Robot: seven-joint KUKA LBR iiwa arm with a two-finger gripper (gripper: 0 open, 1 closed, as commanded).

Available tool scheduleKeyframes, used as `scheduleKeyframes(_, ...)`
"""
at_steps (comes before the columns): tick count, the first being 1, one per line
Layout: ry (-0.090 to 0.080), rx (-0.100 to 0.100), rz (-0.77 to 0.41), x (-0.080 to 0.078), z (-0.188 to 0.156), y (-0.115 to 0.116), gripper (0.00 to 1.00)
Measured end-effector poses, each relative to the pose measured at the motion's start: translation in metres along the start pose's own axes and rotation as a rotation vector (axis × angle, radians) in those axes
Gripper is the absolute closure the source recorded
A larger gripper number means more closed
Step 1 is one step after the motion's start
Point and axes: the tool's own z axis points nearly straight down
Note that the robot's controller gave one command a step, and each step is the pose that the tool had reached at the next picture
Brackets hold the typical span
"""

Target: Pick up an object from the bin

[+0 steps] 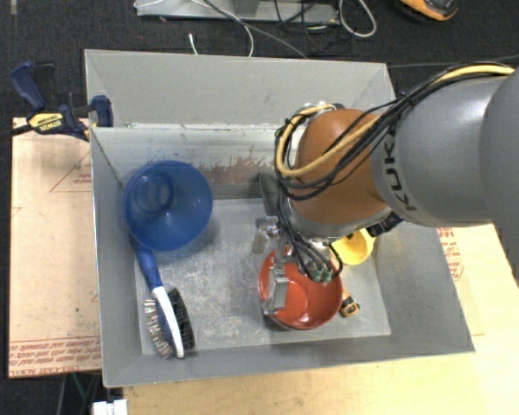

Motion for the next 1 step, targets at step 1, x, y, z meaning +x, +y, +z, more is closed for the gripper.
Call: scheduleKeyframes(1, 0.000, 0.000, 0.000, 0.0000, 0.0000, 0.0000, 0.00)
